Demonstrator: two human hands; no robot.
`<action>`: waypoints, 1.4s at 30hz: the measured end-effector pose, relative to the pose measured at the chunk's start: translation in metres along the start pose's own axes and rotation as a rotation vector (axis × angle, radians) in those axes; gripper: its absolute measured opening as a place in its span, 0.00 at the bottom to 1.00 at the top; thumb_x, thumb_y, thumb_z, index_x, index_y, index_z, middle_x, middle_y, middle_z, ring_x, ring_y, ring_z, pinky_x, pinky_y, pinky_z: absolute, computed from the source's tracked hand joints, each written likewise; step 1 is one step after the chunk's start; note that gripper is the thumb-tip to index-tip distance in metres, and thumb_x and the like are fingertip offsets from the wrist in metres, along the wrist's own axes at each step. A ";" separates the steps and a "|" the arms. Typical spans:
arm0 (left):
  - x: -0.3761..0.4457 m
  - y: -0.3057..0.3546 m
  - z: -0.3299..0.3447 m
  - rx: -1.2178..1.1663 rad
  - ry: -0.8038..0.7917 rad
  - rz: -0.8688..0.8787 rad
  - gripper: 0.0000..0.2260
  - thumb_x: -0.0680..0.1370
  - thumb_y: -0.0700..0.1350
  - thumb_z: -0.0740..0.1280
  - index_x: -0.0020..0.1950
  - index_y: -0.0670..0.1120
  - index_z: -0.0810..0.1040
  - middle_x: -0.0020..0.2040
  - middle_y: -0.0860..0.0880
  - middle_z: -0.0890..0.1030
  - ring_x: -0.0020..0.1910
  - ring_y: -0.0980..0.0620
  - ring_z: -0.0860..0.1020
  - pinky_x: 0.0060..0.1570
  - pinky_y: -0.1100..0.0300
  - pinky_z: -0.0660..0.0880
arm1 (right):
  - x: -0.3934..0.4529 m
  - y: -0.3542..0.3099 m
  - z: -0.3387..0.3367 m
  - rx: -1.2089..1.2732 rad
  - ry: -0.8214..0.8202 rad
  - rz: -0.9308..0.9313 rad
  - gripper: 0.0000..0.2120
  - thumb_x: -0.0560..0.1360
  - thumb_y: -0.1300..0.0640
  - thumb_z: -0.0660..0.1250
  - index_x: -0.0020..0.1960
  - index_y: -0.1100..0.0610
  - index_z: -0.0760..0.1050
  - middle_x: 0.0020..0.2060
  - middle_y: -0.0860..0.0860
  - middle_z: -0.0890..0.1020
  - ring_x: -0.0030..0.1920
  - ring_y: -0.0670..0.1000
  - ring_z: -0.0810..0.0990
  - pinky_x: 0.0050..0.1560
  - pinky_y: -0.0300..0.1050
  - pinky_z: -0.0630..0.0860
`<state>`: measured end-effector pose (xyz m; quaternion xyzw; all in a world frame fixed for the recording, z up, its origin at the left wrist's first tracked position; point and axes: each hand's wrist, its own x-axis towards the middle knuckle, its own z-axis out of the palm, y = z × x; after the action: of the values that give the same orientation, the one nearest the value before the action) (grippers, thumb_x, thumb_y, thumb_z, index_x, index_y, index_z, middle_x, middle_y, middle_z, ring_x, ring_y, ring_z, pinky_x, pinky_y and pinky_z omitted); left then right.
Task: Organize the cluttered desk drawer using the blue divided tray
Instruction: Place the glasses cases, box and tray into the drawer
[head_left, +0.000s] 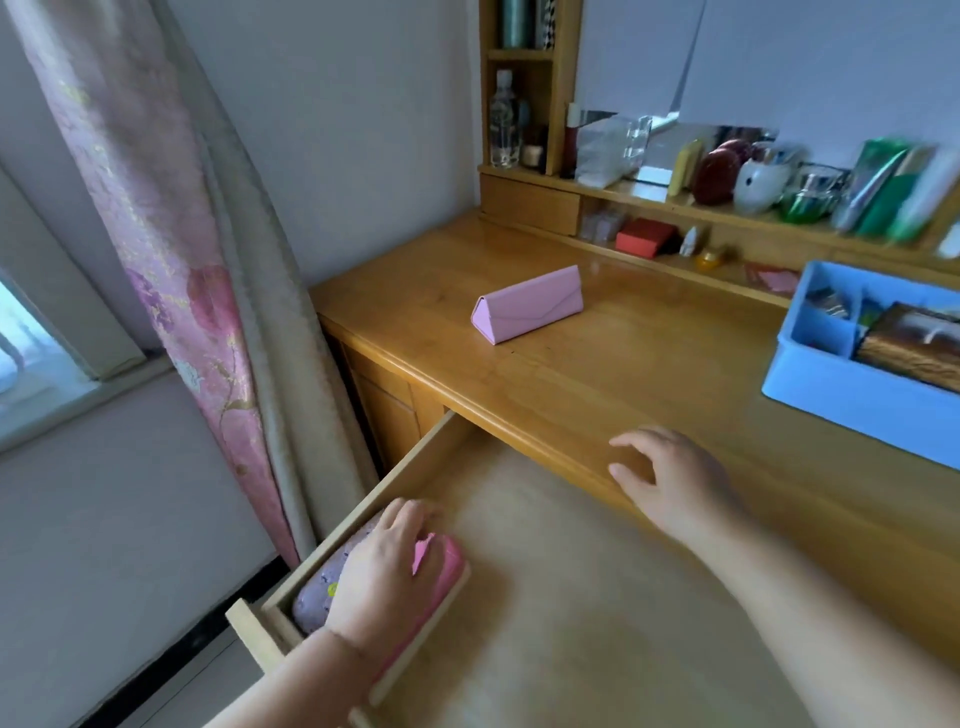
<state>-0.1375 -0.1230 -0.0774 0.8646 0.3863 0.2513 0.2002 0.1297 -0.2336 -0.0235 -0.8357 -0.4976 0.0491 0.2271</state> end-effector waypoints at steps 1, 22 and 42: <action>0.015 0.017 0.003 -0.041 0.000 0.057 0.11 0.75 0.51 0.62 0.52 0.47 0.76 0.43 0.57 0.74 0.38 0.55 0.76 0.38 0.59 0.73 | 0.000 0.013 -0.002 -0.007 -0.048 0.034 0.13 0.75 0.53 0.67 0.60 0.51 0.77 0.64 0.47 0.75 0.64 0.49 0.72 0.59 0.37 0.64; 0.284 0.041 0.051 0.014 -0.092 -0.154 0.11 0.73 0.45 0.69 0.54 0.50 0.78 0.42 0.50 0.78 0.42 0.48 0.76 0.37 0.59 0.70 | 0.006 0.050 0.017 0.008 -0.006 -0.107 0.14 0.76 0.42 0.60 0.61 0.37 0.70 0.67 0.34 0.62 0.68 0.40 0.60 0.70 0.40 0.55; -0.006 0.016 -0.017 -0.338 -0.306 0.025 0.28 0.72 0.46 0.73 0.68 0.57 0.66 0.63 0.60 0.72 0.62 0.63 0.72 0.60 0.63 0.71 | -0.108 0.005 0.023 0.661 -0.086 0.347 0.12 0.67 0.51 0.76 0.48 0.46 0.78 0.39 0.42 0.84 0.40 0.41 0.81 0.36 0.32 0.73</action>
<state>-0.1416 -0.1356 -0.0572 0.8514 0.2932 0.1810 0.3955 0.0725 -0.3206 -0.0615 -0.7863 -0.3150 0.2797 0.4520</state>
